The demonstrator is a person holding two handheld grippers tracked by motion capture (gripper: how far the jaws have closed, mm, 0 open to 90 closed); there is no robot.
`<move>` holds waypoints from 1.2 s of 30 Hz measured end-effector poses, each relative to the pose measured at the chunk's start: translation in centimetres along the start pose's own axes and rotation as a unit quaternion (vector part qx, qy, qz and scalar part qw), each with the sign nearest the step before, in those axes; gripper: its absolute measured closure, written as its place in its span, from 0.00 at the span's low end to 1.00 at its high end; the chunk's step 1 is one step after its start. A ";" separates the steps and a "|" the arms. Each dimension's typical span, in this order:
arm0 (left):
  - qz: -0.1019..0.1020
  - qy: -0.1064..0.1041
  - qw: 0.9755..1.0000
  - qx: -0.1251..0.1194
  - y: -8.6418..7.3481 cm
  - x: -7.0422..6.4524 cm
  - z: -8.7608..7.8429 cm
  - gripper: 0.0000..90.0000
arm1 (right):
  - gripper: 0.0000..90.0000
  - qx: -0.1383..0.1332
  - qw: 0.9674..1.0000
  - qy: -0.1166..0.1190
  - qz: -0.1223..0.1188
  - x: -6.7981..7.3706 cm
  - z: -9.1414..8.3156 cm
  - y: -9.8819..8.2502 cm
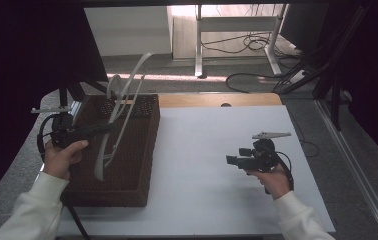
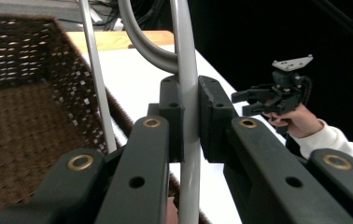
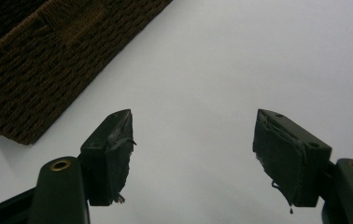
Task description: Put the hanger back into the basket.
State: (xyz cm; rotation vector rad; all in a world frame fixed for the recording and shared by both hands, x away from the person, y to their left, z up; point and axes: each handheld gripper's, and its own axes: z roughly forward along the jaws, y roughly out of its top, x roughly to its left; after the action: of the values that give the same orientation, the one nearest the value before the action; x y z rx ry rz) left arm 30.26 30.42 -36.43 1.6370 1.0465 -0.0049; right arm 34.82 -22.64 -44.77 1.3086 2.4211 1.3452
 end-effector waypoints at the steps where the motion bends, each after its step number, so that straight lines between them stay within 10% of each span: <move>1: 0.000 0.001 1.000 0.000 -0.1 0.2 -0.1 0.91 | 0.32 0.000 1.000 0.000 0.000 0.0 0.0 0.0; 36: 0.018 0.028 0.997 0.066 -2.6 4.2 -1.1 0.91 | 0.32 0.015 1.000 -0.004 0.005 -0.2 0.4 -0.3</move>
State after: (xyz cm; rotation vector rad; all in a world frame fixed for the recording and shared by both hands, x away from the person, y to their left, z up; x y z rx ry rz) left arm 30.63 33.77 -40.16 1.7842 1.0787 -0.0057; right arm 34.93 -22.56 -45.24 1.3334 2.4420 1.3090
